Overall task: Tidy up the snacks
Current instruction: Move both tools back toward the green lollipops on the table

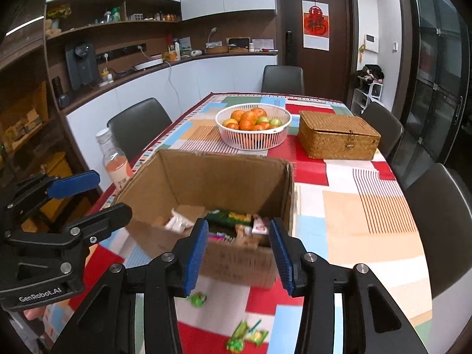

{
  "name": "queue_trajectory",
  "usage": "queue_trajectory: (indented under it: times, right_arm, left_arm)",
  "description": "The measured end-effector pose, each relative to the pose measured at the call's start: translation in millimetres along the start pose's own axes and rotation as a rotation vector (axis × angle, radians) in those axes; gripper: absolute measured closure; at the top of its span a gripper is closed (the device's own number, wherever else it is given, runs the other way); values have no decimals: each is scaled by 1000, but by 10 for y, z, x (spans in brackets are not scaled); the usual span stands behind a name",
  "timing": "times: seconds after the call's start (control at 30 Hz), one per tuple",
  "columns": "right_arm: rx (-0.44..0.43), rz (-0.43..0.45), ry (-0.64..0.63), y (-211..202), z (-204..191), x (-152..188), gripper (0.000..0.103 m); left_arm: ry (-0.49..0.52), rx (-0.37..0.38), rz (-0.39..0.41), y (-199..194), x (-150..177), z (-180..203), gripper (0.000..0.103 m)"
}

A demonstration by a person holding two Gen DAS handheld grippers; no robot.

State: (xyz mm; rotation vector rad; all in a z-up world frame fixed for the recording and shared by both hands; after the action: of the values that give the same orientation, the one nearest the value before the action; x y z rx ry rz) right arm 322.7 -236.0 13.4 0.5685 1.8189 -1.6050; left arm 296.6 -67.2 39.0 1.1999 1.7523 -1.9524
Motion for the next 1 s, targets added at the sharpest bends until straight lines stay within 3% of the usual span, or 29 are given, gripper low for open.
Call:
queue_trajectory:
  times: [0.27, 0.7, 1.0]
  right_arm:
    - [7, -38, -1, -37, -27, 404, 59]
    - [4, -201, 45, 225, -22, 1128, 59]
    - [3, -319, 111, 471, 22, 1455, 59]
  left_arm:
    - [46, 9, -41, -4, 348, 179, 38]
    - [73, 57, -175, 322, 932, 303, 38]
    - [112, 77, -267, 699, 1181, 327, 38]
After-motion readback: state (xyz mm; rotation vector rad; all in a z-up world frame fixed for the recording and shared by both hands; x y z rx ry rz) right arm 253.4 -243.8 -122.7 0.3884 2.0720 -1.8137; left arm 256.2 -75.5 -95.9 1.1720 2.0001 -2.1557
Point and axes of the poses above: each gripper's, at about its wrist camera, not at the fingertips, and y roughly the way its jaws point, z to its right, x to its underside, the point moved 3 cm from there along y, roughly the way its jaws point, and after that the axes turned 5 degrees about -z, right-handed, at the moved point
